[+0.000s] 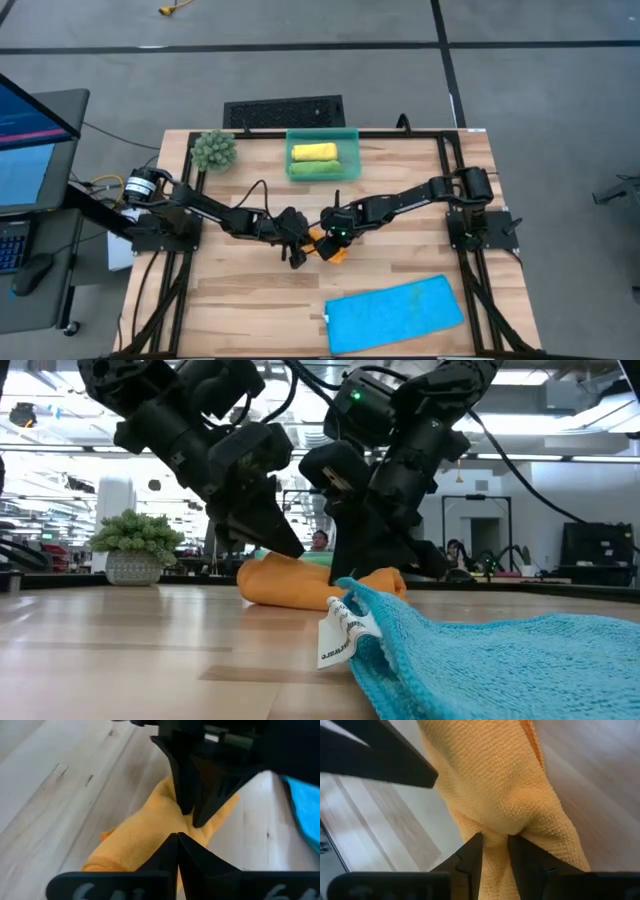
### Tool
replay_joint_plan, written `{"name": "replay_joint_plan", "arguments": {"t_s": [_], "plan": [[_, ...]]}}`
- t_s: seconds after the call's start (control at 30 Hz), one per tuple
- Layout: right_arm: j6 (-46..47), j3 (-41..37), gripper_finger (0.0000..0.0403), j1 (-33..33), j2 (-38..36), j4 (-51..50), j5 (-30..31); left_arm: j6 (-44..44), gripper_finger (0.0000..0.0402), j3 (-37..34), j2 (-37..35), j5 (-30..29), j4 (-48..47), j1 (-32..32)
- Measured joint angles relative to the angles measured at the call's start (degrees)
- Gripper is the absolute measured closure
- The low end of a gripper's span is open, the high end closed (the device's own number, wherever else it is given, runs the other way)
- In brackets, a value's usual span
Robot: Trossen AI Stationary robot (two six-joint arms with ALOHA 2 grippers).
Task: Roll microfiber towels into tight, uniform cylinder then place into a basket
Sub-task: Roll the orange towel
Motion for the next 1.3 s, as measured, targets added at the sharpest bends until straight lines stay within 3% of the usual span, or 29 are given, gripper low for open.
{"name": "replay_joint_plan", "arguments": {"t_s": [0.27, 0.43, 0.7, 0.87, 1.17, 1.3], "plan": [[-1.3, -0.3, 0.0282, 0.0, -1.7, 0.7, 0.0, 4.7, 0.0401, 0.1, 1.0, -0.7, 3.2, 0.8], [-1.3, -0.3, 0.0282, 0.5, -1.7, 1.5, -0.1, 5.0, 0.0401, 0.1, 4.1, 4.2, 3.7, 2.2], [-2.2, -0.3, 0.0282, 0.5, -1.7, 1.8, -0.3, 3.3, 0.0401, 0.1, 6.0, 3.6, 4.7, 2.6], [-4.5, -0.3, 0.0282, 1.1, -3.5, 0.2, 0.4, -2.3, 0.0401, 0.2, 5.9, 3.3, 1.2, 3.8], [-6.9, -0.2, 0.0282, 4.2, -14.8, -15.6, 9.3, -4.9, 0.0401, 0.2, 5.9, 2.8, 0.0, 3.7], [-6.9, -0.2, 0.0282, 8.9, -19.7, -19.3, 13.8, -5.4, 0.0401, 0.2, 5.9, 2.8, 0.0, 3.7]]}}
